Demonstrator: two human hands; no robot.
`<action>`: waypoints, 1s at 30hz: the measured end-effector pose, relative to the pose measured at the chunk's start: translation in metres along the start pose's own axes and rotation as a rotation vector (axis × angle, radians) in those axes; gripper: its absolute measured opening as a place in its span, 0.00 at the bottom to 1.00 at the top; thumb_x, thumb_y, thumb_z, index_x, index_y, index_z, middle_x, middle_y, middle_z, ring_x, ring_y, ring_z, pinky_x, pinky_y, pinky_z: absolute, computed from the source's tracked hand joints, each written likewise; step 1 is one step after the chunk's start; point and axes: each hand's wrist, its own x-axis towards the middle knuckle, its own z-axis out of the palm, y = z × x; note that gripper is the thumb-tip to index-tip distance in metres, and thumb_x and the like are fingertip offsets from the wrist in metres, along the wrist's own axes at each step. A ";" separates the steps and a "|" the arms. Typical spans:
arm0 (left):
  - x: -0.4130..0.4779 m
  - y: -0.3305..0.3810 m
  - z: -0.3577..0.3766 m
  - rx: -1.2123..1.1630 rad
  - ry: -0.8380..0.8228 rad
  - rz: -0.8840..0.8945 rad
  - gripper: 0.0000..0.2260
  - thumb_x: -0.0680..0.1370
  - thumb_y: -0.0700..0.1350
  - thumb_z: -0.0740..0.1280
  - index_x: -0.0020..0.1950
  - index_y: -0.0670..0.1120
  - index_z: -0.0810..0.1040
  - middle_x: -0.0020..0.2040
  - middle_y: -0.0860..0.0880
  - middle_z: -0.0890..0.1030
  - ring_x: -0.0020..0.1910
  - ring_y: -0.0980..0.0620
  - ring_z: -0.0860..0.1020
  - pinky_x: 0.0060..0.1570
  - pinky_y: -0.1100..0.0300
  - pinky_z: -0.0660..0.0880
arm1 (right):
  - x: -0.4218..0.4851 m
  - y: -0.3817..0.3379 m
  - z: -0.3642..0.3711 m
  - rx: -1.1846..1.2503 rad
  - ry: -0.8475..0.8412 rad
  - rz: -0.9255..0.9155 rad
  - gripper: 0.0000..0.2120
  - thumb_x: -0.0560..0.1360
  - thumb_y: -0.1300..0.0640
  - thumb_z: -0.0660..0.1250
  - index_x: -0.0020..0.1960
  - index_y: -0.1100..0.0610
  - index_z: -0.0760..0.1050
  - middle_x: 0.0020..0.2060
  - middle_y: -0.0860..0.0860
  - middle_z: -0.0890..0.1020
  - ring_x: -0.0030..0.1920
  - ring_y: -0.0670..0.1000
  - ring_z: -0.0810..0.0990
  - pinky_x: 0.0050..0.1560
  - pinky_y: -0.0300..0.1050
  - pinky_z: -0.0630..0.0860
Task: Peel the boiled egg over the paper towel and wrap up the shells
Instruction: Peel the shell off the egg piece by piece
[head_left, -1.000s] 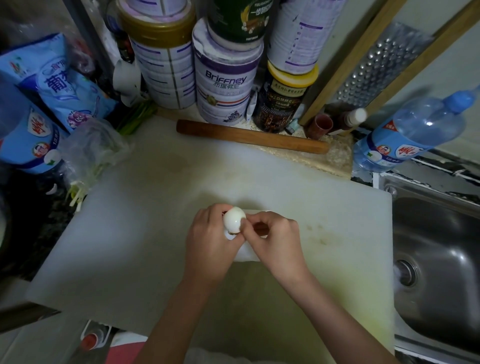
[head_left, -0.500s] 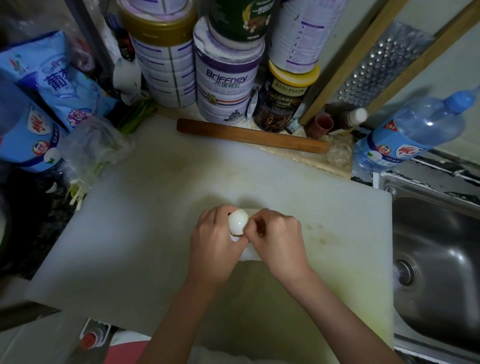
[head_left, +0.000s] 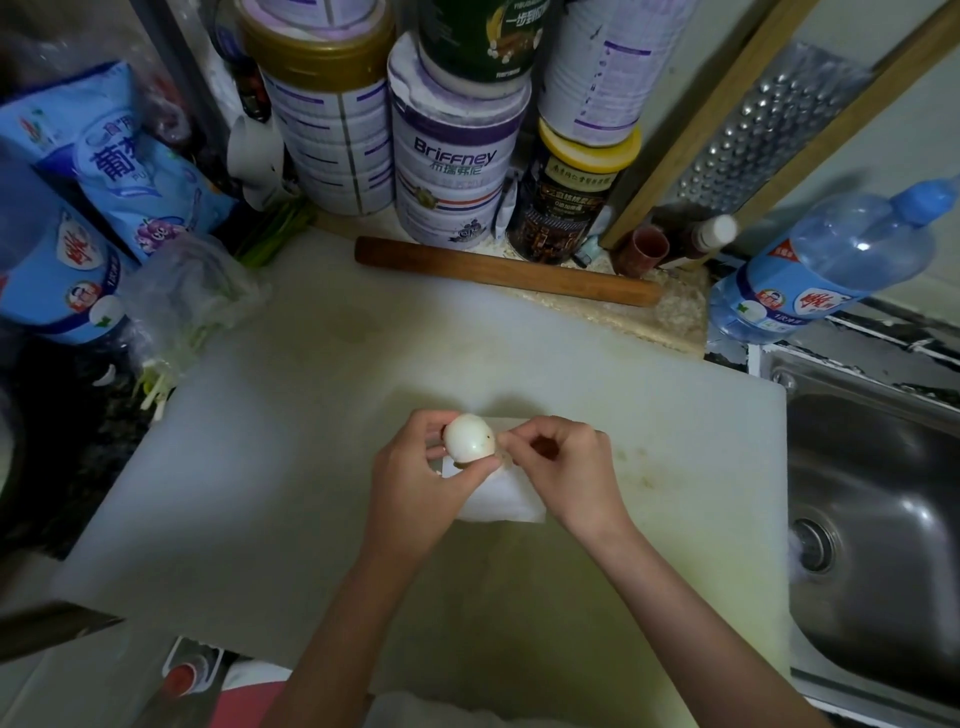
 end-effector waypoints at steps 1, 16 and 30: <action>0.000 0.000 0.000 0.007 0.007 0.004 0.20 0.61 0.47 0.79 0.49 0.54 0.77 0.46 0.58 0.81 0.44 0.64 0.79 0.44 0.69 0.76 | 0.000 -0.001 0.000 0.011 -0.005 -0.003 0.07 0.72 0.57 0.70 0.37 0.59 0.82 0.31 0.53 0.83 0.32 0.48 0.79 0.37 0.39 0.74; -0.006 0.007 0.006 0.093 0.089 0.046 0.17 0.65 0.45 0.77 0.50 0.48 0.76 0.47 0.50 0.81 0.44 0.55 0.80 0.43 0.57 0.77 | -0.008 -0.013 0.010 -0.028 0.045 -0.078 0.06 0.73 0.59 0.68 0.40 0.58 0.83 0.37 0.49 0.86 0.36 0.44 0.81 0.39 0.33 0.75; -0.006 0.007 0.007 0.239 0.046 0.280 0.17 0.66 0.41 0.76 0.51 0.45 0.75 0.48 0.52 0.78 0.49 0.50 0.77 0.47 0.56 0.75 | -0.002 -0.020 0.000 -0.072 0.002 0.040 0.05 0.68 0.61 0.68 0.38 0.56 0.83 0.33 0.49 0.85 0.36 0.45 0.82 0.42 0.36 0.77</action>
